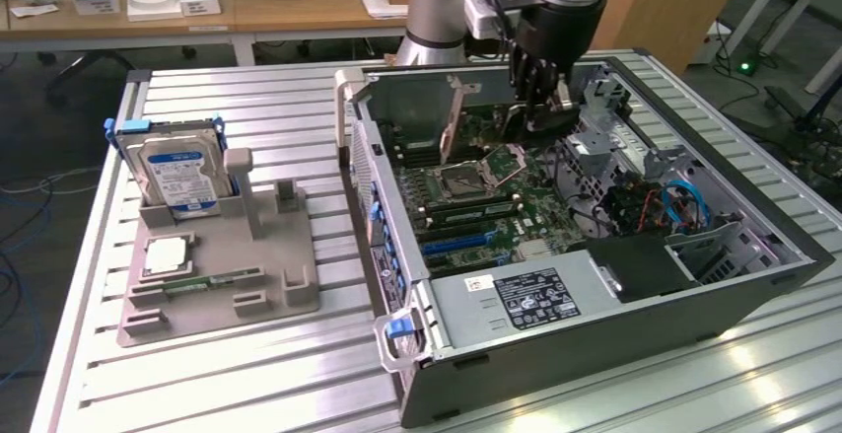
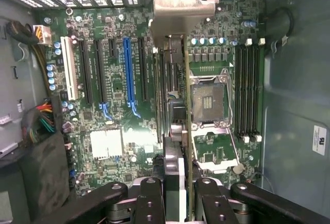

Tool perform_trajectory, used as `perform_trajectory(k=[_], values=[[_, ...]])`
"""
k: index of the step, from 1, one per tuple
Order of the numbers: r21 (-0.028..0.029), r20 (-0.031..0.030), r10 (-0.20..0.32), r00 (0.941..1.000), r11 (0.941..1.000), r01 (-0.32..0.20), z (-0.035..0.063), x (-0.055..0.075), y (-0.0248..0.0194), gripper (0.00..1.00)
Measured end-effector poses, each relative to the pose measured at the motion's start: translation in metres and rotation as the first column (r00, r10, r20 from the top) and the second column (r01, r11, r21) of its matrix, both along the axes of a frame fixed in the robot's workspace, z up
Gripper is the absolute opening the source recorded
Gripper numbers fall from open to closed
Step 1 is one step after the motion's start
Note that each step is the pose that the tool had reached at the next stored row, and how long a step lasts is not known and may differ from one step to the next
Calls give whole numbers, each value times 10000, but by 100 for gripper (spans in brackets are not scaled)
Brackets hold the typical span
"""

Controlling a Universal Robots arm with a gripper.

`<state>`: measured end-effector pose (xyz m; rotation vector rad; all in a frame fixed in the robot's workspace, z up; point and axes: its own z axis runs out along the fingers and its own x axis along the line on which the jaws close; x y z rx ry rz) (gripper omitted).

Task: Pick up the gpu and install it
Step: 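Insert the gpu into the slot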

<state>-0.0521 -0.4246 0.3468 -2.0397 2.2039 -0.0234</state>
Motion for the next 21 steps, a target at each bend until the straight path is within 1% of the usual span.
perform_trajectory(k=[2,10,15,17,19,20,21], values=[[13,2,0,10000,10000,0,-7,-14,-13,28],[12,0,2,10000,10000,-2,-33,-55,-74,28],[10,0,2,10000,10000,-2,-53,-62,-81,28],[-15,-1,2,10000,10000,-2,-59,-63,-81,28],[-91,0,1,10000,10000,-1,-63,-63,-81,28],[-116,2,2,10000,9999,-2,-67,-63,-81,28],[-126,1,3,10000,9999,-3,-68,-62,-81,28]])
